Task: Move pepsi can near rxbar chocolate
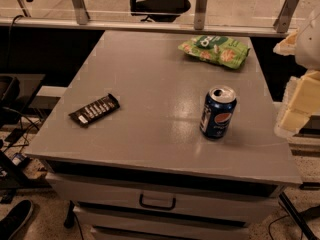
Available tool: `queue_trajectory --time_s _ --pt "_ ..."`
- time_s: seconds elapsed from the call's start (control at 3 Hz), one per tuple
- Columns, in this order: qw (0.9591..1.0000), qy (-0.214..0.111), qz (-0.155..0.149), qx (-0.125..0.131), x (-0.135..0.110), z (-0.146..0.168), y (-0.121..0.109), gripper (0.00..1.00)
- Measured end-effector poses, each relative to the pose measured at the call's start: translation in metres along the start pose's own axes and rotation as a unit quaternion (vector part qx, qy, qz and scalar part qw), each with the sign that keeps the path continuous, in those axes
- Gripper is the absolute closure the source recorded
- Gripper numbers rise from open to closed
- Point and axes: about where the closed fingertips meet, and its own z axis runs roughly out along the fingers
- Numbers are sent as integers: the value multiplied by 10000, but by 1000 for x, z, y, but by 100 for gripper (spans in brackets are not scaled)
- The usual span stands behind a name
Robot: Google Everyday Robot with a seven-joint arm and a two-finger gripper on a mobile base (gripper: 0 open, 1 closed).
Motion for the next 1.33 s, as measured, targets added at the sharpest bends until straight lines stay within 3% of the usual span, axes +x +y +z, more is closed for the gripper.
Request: queue_trajectory --time_s 0.67,1.33 --pt "9999 -100 -10 22 -11 12 -1 0" --pt "9983 -559 -40 -160 -42 55 -3 0"
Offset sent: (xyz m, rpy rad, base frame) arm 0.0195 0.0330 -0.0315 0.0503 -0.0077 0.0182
